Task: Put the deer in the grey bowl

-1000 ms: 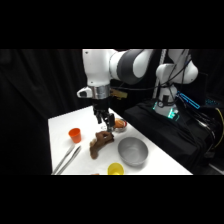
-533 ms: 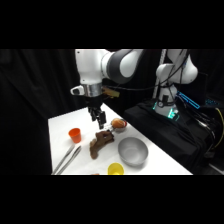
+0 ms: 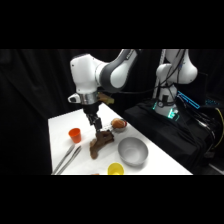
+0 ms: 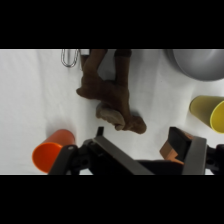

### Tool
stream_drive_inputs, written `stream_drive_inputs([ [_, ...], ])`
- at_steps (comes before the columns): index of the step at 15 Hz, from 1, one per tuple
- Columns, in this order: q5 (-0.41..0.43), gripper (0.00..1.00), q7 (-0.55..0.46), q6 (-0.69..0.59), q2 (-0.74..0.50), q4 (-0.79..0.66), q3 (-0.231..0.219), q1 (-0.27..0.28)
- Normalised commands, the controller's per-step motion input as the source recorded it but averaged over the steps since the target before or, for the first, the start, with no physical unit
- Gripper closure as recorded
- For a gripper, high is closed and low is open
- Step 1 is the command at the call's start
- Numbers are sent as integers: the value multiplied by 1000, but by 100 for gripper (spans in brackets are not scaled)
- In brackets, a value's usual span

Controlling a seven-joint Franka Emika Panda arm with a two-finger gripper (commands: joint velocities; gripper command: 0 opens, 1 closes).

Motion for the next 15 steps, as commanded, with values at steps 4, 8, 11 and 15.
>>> stream_drive_inputs([
  [4, 94, 0, -222, 148, 259, 167, 87, -105],
  [8, 52, 0, -264, 197, 281, 195, 100, -133],
  [11, -23, 0, -213, 159, 267, 221, 90, -117],
  [15, -94, 0, -168, 142, 226, 217, 79, -88],
])
